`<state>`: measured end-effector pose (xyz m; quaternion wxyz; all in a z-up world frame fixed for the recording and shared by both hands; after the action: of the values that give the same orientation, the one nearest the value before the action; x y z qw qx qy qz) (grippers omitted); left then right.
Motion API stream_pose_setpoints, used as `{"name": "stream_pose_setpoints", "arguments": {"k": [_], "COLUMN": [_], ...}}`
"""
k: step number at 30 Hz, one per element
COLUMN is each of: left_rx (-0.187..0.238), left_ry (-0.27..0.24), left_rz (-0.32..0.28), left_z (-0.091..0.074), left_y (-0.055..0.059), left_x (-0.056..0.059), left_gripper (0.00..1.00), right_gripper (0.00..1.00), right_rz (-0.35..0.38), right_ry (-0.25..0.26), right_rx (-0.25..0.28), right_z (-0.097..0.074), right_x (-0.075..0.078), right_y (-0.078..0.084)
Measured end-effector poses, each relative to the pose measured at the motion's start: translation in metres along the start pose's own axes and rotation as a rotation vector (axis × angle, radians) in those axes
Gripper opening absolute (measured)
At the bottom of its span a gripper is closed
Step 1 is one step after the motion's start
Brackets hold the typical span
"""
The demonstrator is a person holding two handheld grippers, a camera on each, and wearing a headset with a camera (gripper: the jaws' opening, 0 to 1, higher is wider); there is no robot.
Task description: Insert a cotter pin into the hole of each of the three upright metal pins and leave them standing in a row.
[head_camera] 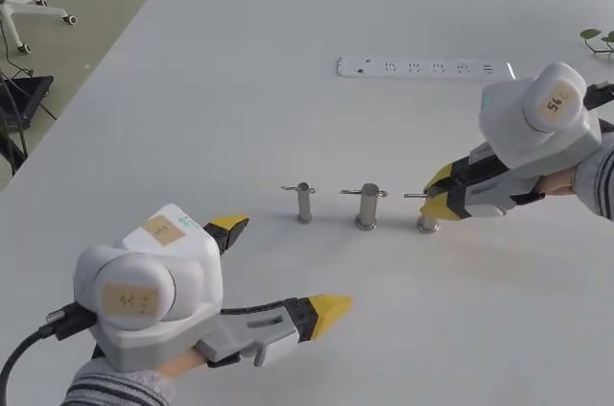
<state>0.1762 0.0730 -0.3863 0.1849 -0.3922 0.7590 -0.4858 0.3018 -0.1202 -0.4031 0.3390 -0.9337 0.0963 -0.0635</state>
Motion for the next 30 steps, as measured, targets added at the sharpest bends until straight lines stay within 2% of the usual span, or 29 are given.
{"name": "stream_pose_setpoints", "arguments": {"k": [9,11,14,18,24,26,28,30], "left_rx": [0.006,0.007,0.007,0.003,0.005,0.008,0.008,0.010], "left_ry": [-0.004,-0.004,-0.003,-0.006,-0.013,-0.018,-0.021,-0.026], "left_rz": [-0.018,-0.021,-0.029,-0.029,-0.043,-0.049,-0.055,-0.061], "left_z": [0.000,0.000,-0.001,0.000,-0.001,-0.001,-0.001,-0.002], "left_y": [-0.001,0.000,0.000,0.000,-0.002,-0.003,-0.004,-0.005], "left_x": [-0.003,-0.003,-0.004,-0.005,-0.009,-0.011,-0.012,-0.014], "left_gripper": [0.84,0.84,0.84,0.84,0.84,0.84,0.83,0.83], "right_gripper": [0.09,0.09,0.09,0.11,0.26,0.31,0.35,0.41], "right_rz": [0.015,-0.032,-0.011,-0.031,0.054,0.088,0.128,0.174], "right_ry": [-0.015,-0.022,-0.023,-0.005,0.054,0.078,0.114,0.128], "right_rx": [0.004,0.005,0.000,-0.003,0.005,0.046,0.057,0.055], "right_z": [0.000,0.000,0.000,0.000,-0.009,-0.013,-0.018,-0.018], "right_x": [0.001,0.001,0.001,0.001,0.000,-0.001,-0.005,-0.007], "right_y": [0.000,0.000,0.000,-0.001,0.003,0.004,0.005,0.010]}}
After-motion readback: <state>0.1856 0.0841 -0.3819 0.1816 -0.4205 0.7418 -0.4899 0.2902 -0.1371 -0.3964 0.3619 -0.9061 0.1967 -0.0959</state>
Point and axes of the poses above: the centre of the closed fingertips' face, and the gripper's own axes: z roughly forward along the fingers, x roughly to its right, y roughly out of its underside, the point moved 6 cm from there along -z, roughly backward along the fingers, and after that the axes turned 2 degrees about y, right-handed, at the moved point
